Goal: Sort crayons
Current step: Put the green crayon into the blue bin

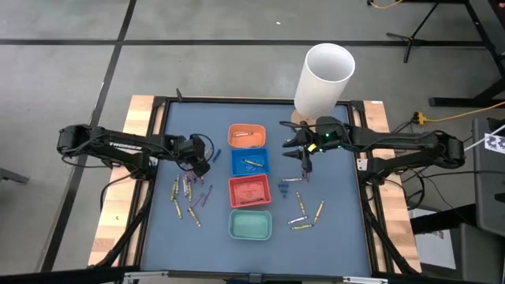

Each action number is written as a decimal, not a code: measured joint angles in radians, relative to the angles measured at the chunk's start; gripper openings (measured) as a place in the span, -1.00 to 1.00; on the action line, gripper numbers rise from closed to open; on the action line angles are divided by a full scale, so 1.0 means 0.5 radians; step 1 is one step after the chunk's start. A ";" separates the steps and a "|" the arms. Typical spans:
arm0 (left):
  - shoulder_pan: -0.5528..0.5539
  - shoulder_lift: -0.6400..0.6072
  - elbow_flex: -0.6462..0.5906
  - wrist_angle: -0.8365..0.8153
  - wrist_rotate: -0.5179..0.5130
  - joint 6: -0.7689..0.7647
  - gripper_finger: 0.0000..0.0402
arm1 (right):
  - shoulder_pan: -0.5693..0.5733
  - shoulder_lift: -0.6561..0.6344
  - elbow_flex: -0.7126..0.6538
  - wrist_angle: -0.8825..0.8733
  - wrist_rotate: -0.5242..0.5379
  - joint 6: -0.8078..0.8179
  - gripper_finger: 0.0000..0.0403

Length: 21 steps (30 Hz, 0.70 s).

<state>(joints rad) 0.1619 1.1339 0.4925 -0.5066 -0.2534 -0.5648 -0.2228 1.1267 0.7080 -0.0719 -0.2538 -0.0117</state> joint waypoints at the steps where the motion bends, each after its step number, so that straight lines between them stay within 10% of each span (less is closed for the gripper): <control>1: -0.001 0.000 0.018 -0.003 0.001 0.001 -0.97 | 0.000 -0.022 0.000 -0.053 0.019 -0.007 -0.26; 21: -0.028 0.004 0.158 0.852 0.081 0.252 -0.97 | 0.000 -0.094 0.000 -0.721 0.178 -0.026 -0.26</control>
<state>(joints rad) 0.1478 1.1359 0.5716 -0.0807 -0.2128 -0.4388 -0.2226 1.0798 0.7078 -0.4327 -0.1646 -0.0250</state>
